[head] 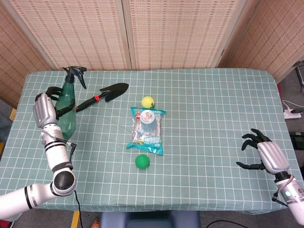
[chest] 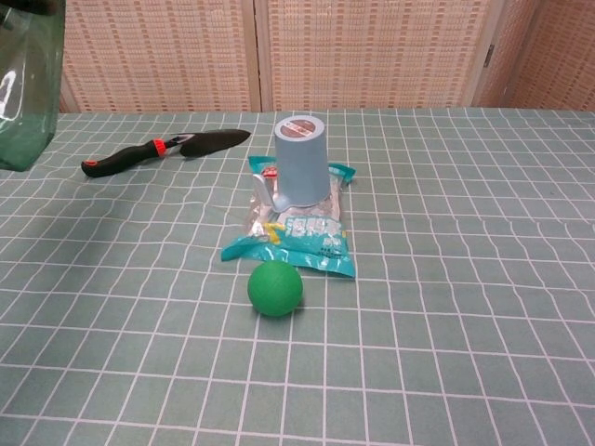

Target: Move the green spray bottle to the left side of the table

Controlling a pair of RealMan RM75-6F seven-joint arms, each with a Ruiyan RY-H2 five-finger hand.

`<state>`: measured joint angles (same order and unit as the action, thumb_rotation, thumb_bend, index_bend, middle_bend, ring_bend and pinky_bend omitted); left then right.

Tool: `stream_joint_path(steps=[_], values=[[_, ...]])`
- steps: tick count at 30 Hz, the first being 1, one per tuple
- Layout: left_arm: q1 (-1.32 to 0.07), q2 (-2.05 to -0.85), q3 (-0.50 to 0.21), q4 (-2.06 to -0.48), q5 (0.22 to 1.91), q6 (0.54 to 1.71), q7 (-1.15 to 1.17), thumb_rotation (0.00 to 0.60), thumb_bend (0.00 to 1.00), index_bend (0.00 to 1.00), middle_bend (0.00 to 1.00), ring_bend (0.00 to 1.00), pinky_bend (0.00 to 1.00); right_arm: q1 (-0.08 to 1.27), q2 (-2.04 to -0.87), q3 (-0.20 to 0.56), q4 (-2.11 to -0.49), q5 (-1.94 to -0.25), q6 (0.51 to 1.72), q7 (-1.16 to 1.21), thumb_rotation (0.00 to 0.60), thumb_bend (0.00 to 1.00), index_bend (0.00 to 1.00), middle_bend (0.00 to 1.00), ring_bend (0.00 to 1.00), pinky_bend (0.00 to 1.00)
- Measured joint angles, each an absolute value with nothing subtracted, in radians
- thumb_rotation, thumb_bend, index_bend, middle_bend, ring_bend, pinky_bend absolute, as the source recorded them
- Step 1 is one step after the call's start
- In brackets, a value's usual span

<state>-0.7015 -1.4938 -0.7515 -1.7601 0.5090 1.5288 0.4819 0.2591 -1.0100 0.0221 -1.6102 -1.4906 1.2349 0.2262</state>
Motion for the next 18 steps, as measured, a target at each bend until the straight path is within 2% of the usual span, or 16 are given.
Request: stream_joint_path(steps=[7, 18], values=[[-0.598, -1.542, -0.718, -1.671, 0.707, 1.489, 0.021, 0.6, 0.33, 0.6, 0.51, 0.33, 0.06, 0.249, -1.03, 0.045, -1.622, -1.419, 1.234, 0.181, 0.6, 0.06, 0.51, 0.25, 0.08, 0.24], [-0.553, -1.725, -0.636, -1.216, 0.969, 1.45, -0.505, 0.6, 0.3, 0.58, 0.48, 0.27, 0.04, 0.24, -1.053, 0.066, -1.644, -1.325, 1.219, 0.078, 0.6, 0.06, 0.5, 0.25, 0.08, 0.24]])
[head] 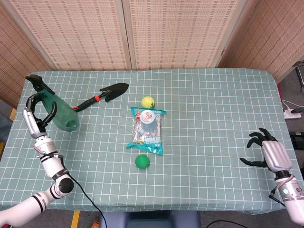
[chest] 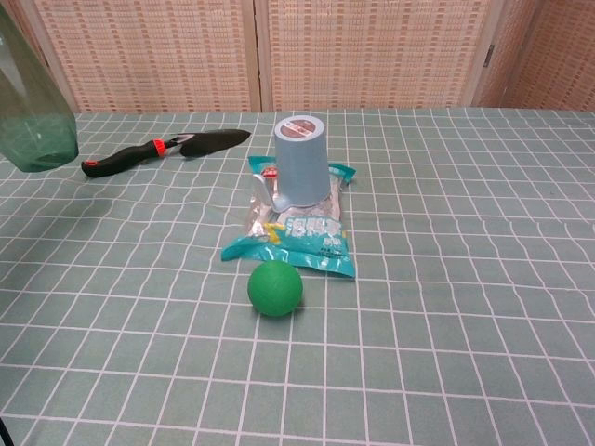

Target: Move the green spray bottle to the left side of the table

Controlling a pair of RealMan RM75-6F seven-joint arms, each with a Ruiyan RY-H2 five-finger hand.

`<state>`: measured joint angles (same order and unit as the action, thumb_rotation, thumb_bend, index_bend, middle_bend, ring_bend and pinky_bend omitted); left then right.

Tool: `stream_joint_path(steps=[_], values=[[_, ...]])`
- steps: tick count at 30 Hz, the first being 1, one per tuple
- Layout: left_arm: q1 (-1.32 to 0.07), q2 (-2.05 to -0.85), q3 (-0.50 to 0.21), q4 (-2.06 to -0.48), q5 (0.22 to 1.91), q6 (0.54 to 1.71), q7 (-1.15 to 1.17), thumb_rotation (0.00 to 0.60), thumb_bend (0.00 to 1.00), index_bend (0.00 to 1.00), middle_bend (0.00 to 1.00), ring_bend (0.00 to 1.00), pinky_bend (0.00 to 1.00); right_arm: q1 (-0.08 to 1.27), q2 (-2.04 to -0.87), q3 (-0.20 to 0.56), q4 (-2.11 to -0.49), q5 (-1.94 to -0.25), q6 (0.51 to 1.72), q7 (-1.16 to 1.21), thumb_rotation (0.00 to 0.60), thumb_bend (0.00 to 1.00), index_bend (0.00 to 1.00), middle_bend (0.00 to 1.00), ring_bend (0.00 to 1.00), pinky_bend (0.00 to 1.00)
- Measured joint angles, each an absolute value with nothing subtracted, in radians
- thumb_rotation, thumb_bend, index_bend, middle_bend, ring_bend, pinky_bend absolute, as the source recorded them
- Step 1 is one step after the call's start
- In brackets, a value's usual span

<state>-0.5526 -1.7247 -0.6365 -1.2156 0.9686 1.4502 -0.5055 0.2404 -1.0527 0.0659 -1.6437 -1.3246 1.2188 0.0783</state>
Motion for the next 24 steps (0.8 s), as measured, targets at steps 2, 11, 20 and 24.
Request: stream_joint_path(steps=[2, 11, 20, 24], values=[[-0.557, -1.753, -0.634, -1.138, 0.997, 1.439, -0.579, 0.6, 0.3, 0.57, 0.47, 0.25, 0.04, 0.237, -1.056, 0.071, -1.649, -1.306, 1.22, 0.059, 0.6, 0.06, 0.5, 0.25, 0.08, 0.24], [-0.58, -1.837, -0.607, -0.928, 1.07, 1.415, -0.717, 0.6, 0.26, 0.57, 0.45, 0.22, 0.03, 0.228, -1.071, 0.087, -1.662, -1.257, 1.228, 0.0, 0.6, 0.06, 0.5, 0.25, 0.08, 0.24], [-0.583, -1.901, -0.601, -0.786, 1.053, 1.368, -0.788, 0.6, 0.23, 0.6, 0.45, 0.19, 0.03, 0.222, -1.074, 0.096, -1.666, -1.231, 1.229, -0.029, 0.6, 0.05, 0.5, 0.25, 0.08, 0.24], [-0.582, -1.914, -0.611, -0.746, 1.037, 1.341, -0.81, 0.6, 0.23, 0.61, 0.45, 0.19, 0.03, 0.215, -1.075, 0.098, -1.67, -1.225, 1.239, -0.037, 0.6, 0.05, 0.5, 0.25, 0.08, 0.24]])
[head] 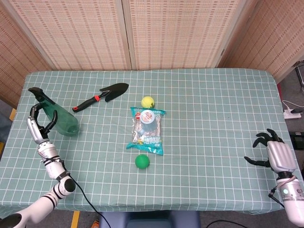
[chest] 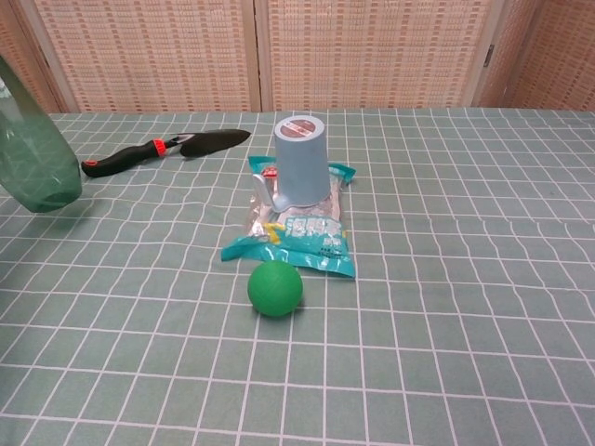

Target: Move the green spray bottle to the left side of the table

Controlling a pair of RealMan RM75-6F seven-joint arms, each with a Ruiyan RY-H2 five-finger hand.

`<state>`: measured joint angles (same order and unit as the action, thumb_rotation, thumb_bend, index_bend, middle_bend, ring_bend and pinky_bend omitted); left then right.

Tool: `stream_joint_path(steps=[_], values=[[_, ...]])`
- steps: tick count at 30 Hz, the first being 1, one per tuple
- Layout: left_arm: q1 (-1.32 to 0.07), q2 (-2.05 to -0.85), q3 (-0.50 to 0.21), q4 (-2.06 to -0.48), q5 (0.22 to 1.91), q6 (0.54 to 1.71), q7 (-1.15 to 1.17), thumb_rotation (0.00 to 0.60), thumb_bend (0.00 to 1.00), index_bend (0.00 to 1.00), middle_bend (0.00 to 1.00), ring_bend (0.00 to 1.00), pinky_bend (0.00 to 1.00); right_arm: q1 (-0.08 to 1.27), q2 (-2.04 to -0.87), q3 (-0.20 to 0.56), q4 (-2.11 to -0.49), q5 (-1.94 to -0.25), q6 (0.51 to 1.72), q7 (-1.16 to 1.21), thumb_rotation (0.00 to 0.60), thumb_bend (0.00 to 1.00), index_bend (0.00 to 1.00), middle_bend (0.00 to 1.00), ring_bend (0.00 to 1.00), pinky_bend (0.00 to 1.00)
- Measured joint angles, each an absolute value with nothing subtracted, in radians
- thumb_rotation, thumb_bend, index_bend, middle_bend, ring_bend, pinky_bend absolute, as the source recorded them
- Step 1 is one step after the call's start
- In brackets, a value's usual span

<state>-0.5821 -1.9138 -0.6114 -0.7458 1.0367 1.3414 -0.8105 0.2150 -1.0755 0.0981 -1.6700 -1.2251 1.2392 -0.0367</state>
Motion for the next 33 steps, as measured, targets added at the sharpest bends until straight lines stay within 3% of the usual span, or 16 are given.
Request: stream_joint_path(steps=[27, 30, 33], values=[[-0.528, -1.913, -0.618, -0.793, 0.987, 1.264, -0.794, 0.6, 0.2, 0.64, 0.38, 0.14, 0.05, 0.205, -1.107, 0.116, -1.662, -1.2, 1.268, -0.114, 0.6, 0.06, 0.5, 0.25, 0.08, 0.25], [-0.511, -1.904, -0.609, -0.827, 0.993, 1.274, -0.784, 0.6, 0.19, 0.62, 0.36, 0.13, 0.05, 0.205, -1.109, 0.117, -1.658, -1.207, 1.272, -0.11, 0.6, 0.06, 0.5, 0.25, 0.08, 0.25], [-0.488, -1.892, -0.593, -0.871, 1.005, 1.283, -0.78, 0.6, 0.15, 0.54, 0.3, 0.09, 0.05, 0.203, -1.114, 0.119, -1.65, -1.222, 1.282, -0.097, 0.6, 0.06, 0.51, 0.25, 0.08, 0.26]])
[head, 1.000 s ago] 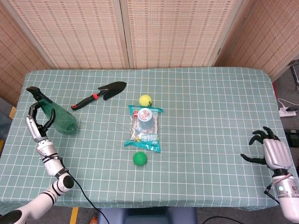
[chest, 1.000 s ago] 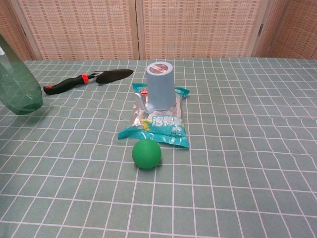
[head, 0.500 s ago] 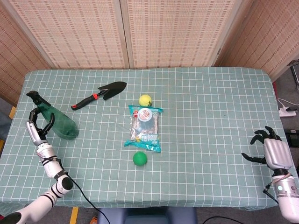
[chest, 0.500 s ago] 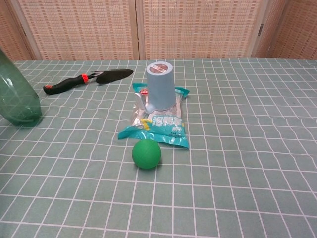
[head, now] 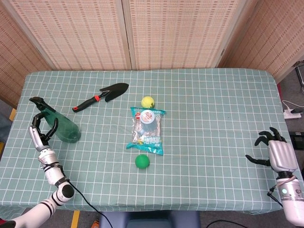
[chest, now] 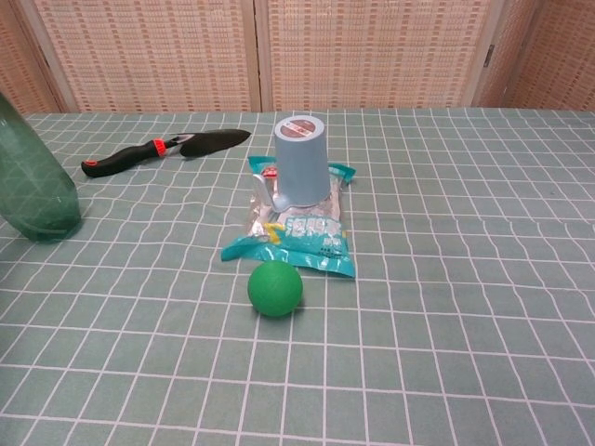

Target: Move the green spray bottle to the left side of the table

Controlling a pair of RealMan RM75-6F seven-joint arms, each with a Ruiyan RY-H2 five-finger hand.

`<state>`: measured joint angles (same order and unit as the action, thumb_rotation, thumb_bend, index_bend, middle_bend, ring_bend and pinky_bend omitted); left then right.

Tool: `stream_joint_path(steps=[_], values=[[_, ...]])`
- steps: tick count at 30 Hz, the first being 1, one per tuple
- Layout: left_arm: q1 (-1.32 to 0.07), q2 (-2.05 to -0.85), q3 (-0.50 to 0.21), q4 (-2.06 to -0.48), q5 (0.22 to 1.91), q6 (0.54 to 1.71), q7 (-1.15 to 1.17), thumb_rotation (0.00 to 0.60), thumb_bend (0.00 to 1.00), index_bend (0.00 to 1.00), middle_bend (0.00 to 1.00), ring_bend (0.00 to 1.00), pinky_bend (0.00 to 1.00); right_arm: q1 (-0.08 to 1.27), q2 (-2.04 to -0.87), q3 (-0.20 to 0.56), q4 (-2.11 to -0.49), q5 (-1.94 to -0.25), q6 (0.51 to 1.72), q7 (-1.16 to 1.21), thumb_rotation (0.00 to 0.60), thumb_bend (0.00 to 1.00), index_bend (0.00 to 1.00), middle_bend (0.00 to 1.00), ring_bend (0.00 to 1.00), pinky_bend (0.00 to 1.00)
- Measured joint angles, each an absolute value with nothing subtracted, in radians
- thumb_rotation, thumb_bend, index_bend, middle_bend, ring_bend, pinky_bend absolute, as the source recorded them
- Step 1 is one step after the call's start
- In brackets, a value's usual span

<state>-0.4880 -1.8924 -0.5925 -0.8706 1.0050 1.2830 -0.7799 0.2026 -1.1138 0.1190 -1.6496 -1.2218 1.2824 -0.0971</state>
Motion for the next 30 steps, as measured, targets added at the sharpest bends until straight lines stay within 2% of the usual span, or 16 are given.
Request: stream_joint_path(steps=[2, 4, 7, 10, 14, 16, 27, 30], values=[[-0.468, -1.881, -0.576, -0.908, 1.019, 1.292, -0.779, 0.6, 0.12, 0.4, 0.25, 0.06, 0.04, 0.201, -1.116, 0.119, -1.644, -1.232, 1.287, -0.086, 0.6, 0.06, 0.51, 0.25, 0.09, 0.26], [-0.45, -1.87, -0.56, -0.944, 1.034, 1.302, -0.777, 0.6, 0.1, 0.19, 0.2, 0.03, 0.04, 0.2, -1.118, 0.119, -1.64, -1.243, 1.29, -0.076, 0.6, 0.06, 0.52, 0.25, 0.09, 0.26], [-0.419, -1.847, -0.532, -1.012, 1.057, 1.324, -0.762, 0.6, 0.1, 0.06, 0.17, 0.01, 0.04, 0.198, -1.12, 0.119, -1.633, -1.261, 1.297, -0.057, 0.6, 0.06, 0.52, 0.25, 0.09, 0.26], [-0.389, -1.822, -0.512, -1.081, 1.069, 1.339, -0.739, 0.6, 0.1, 0.01, 0.14, 0.0, 0.04, 0.196, -1.121, 0.117, -1.627, -1.28, 1.301, -0.037, 0.6, 0.06, 0.52, 0.25, 0.09, 0.26], [-0.356, -1.781, -0.497, -1.173, 1.072, 1.343, -0.702, 0.6, 0.1, 0.0, 0.02, 0.0, 0.03, 0.193, -1.12, 0.114, -1.62, -1.307, 1.308, -0.007, 0.6, 0.06, 0.52, 0.26, 0.09, 0.26], [-0.348, -1.761, -0.493, -1.208, 1.071, 1.335, -0.689, 0.6, 0.1, 0.0, 0.0, 0.0, 0.02, 0.191, -1.119, 0.113, -1.617, -1.316, 1.31, 0.007, 0.6, 0.05, 0.52, 0.26, 0.09, 0.26], [-0.29, -1.656, -0.439, -1.395, 1.091, 1.324, -0.585, 0.6, 0.09, 0.0, 0.0, 0.0, 0.0, 0.187, -1.106, 0.108, -1.609, -1.369, 1.314, 0.11, 0.6, 0.06, 0.52, 0.26, 0.09, 0.26], [-0.261, -1.62, -0.416, -1.456, 1.093, 1.336, -0.545, 0.6, 0.13, 0.0, 0.0, 0.0, 0.0, 0.186, -1.1, 0.104, -1.606, -1.397, 1.32, 0.149, 0.6, 0.06, 0.52, 0.26, 0.09, 0.26]])
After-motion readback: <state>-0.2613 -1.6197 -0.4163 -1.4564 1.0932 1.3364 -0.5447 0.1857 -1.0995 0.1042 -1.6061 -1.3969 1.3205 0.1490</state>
